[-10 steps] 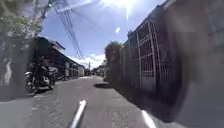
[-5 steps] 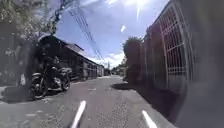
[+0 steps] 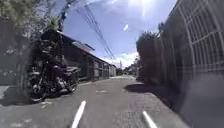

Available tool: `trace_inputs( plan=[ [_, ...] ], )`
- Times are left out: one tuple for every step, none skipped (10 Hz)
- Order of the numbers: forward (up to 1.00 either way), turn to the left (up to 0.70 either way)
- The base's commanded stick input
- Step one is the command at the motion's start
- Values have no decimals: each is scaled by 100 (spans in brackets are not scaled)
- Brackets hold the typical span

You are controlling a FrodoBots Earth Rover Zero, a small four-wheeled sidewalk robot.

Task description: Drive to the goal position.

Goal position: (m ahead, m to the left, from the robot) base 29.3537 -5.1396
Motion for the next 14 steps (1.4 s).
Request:
trace_inputs(
  plan=[
    [100, 4],
    [100, 8],
    [100, 10],
    [100, 3],
    [100, 0],
    [100, 2],
    [100, 5],
    [100, 11],
    [100, 21],
    [100, 18],
    [100, 8],
    [100, -13],
    [100, -40],
    [100, -40]
  ],
)
